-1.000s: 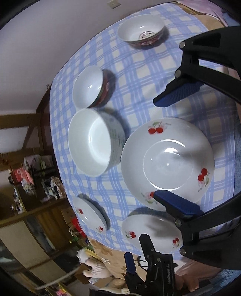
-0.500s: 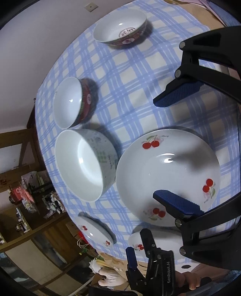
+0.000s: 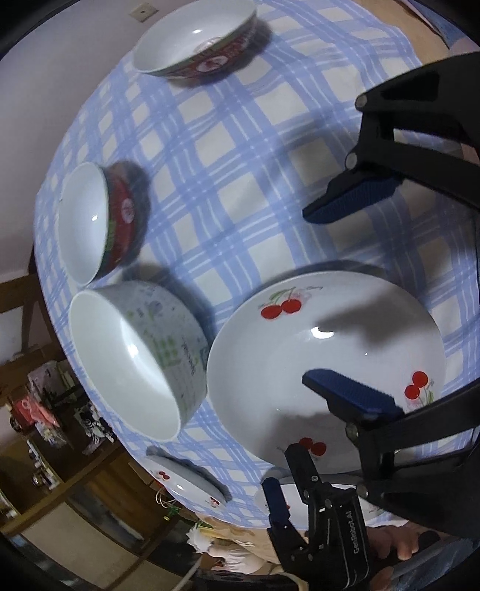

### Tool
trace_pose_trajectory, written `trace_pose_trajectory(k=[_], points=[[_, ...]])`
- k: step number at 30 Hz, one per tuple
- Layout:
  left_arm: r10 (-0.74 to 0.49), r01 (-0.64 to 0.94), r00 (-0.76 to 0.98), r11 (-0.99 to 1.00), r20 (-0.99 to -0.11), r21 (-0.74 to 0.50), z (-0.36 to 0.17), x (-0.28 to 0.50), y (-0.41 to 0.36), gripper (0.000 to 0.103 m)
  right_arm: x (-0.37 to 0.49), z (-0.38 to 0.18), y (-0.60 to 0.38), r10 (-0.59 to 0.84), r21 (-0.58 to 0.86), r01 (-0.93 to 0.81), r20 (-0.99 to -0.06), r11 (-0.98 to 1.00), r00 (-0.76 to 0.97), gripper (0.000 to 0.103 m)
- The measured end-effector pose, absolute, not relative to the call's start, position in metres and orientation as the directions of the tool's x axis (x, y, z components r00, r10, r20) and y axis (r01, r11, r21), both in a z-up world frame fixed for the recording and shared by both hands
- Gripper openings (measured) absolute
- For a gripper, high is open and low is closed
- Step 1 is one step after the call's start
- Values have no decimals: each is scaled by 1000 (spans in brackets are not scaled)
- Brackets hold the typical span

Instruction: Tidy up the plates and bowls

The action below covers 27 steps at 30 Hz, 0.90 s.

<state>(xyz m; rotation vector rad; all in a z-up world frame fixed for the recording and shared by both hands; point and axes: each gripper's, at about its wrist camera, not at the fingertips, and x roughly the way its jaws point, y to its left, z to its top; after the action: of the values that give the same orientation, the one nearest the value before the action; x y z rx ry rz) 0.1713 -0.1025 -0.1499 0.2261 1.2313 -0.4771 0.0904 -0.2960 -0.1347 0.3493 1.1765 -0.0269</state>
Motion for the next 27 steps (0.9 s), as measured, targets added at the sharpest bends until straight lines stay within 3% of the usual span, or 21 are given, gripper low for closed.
trace_pose_trajectory(k=[1, 2, 4, 8, 13, 20, 27], points=[[-225, 472, 242, 877, -944, -88, -152, 172, -103, 65, 91, -138, -297, 168, 260, 206, -910, 943, 379, 72], [-227, 479, 225, 873, -947, -95, -154, 173, -104, 52, 91, -140, -297, 170, 261, 208, -912, 943, 372, 67], [-235, 492, 167, 861, -958, -126, -160, 174, -104, 34, 94, -144, -294, 175, 256, 202, -921, 945, 347, 53], [-242, 484, 160, 864, -957, -138, -164, 174, -105, 20, 95, -150, -288, 164, 231, 183, -933, 956, 322, 29], [-253, 458, 164, 876, -954, -153, -165, 174, -103, 20, 95, -154, -293, 176, 250, 209, -932, 945, 318, 18], [-272, 429, 149, 884, -951, -186, -170, 175, -98, 24, 97, -162, -299, 239, 318, 235, -920, 918, 311, 18], [-325, 409, 165, 882, -931, -236, -169, 175, -90, 21, 91, -156, -308, 242, 334, 233, -905, 914, 350, 16]])
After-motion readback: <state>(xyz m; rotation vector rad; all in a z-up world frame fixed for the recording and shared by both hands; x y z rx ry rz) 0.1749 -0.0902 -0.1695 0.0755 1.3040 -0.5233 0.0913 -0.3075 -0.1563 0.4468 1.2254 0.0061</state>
